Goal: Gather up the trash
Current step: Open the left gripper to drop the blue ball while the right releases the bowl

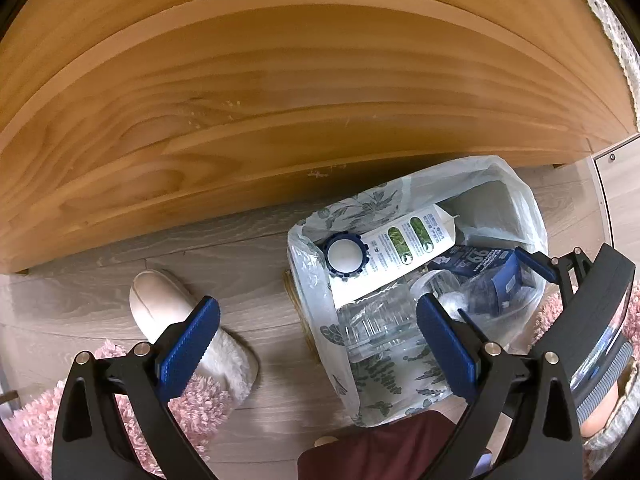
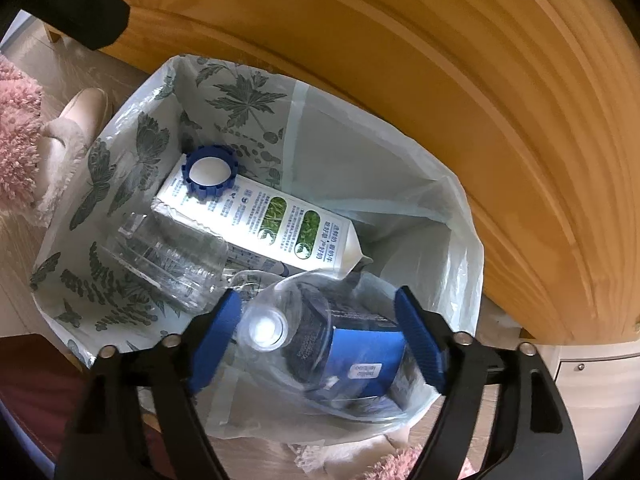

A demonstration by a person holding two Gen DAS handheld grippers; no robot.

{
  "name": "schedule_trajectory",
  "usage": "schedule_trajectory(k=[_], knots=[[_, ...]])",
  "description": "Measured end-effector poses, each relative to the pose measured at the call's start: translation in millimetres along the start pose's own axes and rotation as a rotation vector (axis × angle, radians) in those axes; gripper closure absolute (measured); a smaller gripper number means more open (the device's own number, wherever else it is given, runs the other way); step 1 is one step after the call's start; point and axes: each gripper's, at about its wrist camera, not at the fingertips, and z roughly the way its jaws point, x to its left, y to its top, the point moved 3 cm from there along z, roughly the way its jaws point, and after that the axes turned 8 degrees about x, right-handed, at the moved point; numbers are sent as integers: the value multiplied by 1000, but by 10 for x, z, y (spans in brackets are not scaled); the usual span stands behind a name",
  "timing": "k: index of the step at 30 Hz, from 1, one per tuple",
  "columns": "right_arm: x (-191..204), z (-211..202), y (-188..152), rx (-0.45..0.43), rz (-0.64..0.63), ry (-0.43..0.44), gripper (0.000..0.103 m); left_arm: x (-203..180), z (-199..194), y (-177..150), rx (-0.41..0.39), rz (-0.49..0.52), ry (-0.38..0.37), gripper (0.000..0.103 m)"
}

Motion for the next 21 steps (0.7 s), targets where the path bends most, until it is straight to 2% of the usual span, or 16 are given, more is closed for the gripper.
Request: schedule_trajectory(k=[8, 19, 21], knots=[[-59, -15, -14, 7, 52, 20, 19, -12, 21, -16, 7, 5, 2, 8], [-40, -99, -33, 4, 76, 54, 17, -16, 10, -26, 5, 11, -6, 8], [-53, -108, -34, 1, 87, 54, 13, -16, 12, -23, 6, 12, -6, 8]])
